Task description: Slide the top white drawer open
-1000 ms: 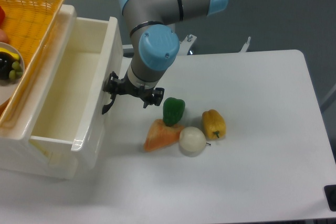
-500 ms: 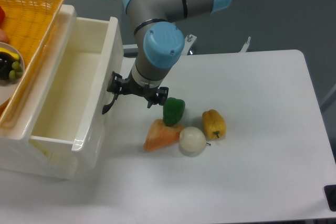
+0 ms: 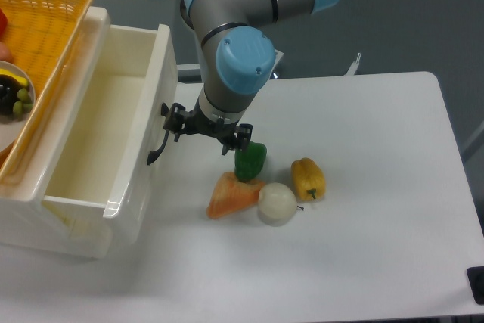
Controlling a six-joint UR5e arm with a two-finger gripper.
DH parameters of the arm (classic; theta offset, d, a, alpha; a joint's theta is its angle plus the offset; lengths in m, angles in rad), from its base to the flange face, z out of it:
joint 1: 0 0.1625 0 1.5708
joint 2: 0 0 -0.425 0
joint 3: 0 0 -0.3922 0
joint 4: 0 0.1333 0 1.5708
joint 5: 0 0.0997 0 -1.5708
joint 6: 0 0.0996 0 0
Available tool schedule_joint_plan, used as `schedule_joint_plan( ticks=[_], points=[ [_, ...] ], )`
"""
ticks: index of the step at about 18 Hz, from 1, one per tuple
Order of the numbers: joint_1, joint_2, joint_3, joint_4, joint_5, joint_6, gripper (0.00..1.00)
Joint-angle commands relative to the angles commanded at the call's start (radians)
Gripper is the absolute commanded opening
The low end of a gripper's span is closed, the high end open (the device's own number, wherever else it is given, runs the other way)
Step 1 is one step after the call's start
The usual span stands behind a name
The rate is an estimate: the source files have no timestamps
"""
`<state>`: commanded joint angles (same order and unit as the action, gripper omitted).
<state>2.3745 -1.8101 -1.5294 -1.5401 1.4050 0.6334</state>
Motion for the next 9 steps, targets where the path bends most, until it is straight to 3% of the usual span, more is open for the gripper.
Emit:
schedule_joint_plan(
  ticks=[5, 9],
  points=[
    [0.045, 0.011, 0.032, 0.038, 0.025, 0.024, 1.00],
    [0.072, 0.009, 0.035, 0.037, 0.068, 0.265, 1.00]
  ],
)
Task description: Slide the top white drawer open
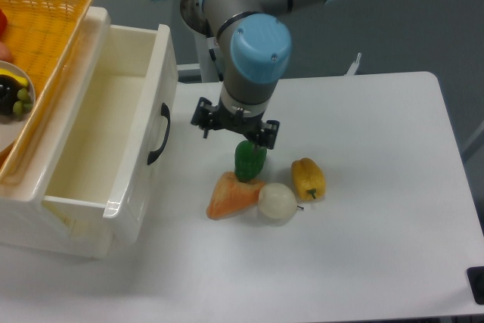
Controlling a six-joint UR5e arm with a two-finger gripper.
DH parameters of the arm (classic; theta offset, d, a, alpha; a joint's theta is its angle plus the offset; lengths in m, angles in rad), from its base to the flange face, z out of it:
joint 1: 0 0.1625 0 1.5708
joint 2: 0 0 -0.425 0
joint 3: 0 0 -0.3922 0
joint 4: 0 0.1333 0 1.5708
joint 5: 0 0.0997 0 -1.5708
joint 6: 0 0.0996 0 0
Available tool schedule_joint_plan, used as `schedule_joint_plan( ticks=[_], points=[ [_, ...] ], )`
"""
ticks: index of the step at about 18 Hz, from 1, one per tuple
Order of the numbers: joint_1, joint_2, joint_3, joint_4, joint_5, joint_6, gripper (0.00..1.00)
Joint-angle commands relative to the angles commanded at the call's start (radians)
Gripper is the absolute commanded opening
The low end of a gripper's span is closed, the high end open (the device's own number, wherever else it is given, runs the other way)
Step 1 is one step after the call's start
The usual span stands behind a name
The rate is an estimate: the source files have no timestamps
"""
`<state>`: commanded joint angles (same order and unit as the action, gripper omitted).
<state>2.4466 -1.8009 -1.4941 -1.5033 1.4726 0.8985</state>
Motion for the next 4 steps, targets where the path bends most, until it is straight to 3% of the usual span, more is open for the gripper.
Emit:
schedule_joint_plan(
  ticks=[4],
  points=[
    [0.021, 0.003, -0.008, 0.020, 0.003, 0.020, 1.00]
  ],
)
